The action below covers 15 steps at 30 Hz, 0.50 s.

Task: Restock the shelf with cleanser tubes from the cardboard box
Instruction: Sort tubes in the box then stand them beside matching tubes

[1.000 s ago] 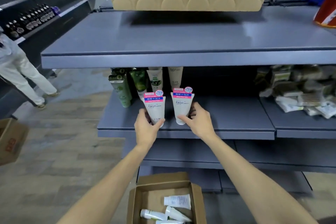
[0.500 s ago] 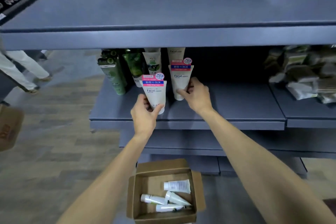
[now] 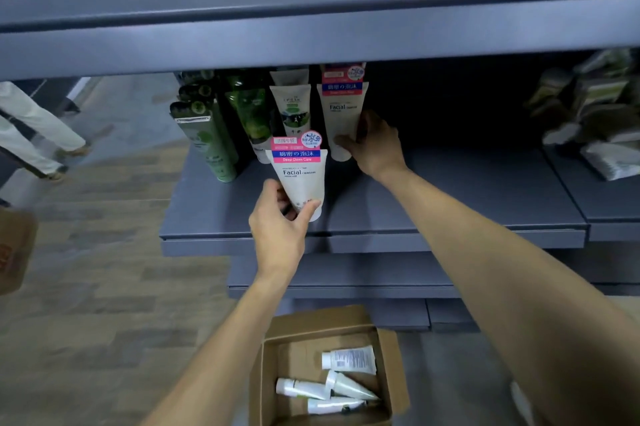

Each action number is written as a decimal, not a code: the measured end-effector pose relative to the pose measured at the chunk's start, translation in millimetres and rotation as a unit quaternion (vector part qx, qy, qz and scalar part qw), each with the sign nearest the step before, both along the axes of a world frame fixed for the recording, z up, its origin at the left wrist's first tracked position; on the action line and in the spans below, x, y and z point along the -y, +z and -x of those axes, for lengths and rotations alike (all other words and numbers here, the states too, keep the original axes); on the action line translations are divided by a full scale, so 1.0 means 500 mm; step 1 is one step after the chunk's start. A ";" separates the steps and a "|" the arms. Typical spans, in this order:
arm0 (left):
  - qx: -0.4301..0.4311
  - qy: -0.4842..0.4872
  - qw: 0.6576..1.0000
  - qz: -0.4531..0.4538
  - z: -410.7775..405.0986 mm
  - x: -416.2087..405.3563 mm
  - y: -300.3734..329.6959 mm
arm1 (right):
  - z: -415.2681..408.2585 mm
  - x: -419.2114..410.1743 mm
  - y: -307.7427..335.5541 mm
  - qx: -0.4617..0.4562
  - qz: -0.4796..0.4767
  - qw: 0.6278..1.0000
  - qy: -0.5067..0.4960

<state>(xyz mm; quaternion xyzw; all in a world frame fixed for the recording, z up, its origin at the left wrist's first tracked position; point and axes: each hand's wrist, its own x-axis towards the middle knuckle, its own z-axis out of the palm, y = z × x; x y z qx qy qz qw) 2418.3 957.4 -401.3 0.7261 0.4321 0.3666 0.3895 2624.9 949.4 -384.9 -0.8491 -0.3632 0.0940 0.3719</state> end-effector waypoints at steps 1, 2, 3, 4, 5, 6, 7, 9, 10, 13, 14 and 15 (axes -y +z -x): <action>0.001 0.000 1.000 -0.002 0.000 0.000 -0.001 | -0.002 -0.005 -0.001 -0.002 -0.002 1.000 -0.001; 0.003 0.000 1.000 -0.004 -0.001 0.000 -0.002 | -0.004 -0.009 -0.002 -0.005 -0.007 1.000 -0.003; 0.006 -0.001 1.000 -0.003 -0.001 -0.001 -0.004 | -0.006 -0.012 -0.004 -0.009 -0.012 1.000 -0.005; 0.009 -0.002 1.000 -0.001 -0.001 -0.001 -0.005 | -0.009 -0.015 -0.006 -0.012 -0.017 1.000 -0.007; 0.011 -0.004 1.000 0.000 -0.001 -0.003 -0.007 | -0.011 -0.016 -0.008 -0.013 -0.019 1.000 -0.008; 0.012 -0.006 1.000 0.000 -0.001 -0.004 -0.008 | -0.013 -0.017 -0.010 -0.014 -0.019 1.000 -0.009; 0.012 -0.007 1.000 -0.001 -0.001 -0.004 -0.009 | -0.015 -0.018 -0.012 -0.014 -0.018 1.000 -0.008; 0.010 -0.007 1.000 -0.005 -0.002 -0.007 -0.009 | -0.019 -0.020 -0.012 -0.011 -0.016 1.000 -0.003; 0.008 -0.005 1.000 -0.007 -0.004 -0.008 -0.010 | -0.021 -0.020 -0.011 -0.008 -0.015 1.000 0.000; 0.003 -0.001 1.000 -0.008 -0.008 -0.011 -0.011 | -0.025 -0.021 -0.009 -0.001 -0.009 1.000 0.016; 0.002 0.001 1.000 -0.008 -0.010 -0.012 -0.012 | -0.026 -0.021 -0.009 0.000 -0.008 1.000 0.020; 0.001 0.002 1.000 -0.008 -0.012 -0.013 -0.012 | -0.027 -0.021 -0.009 0.000 -0.007 1.000 0.022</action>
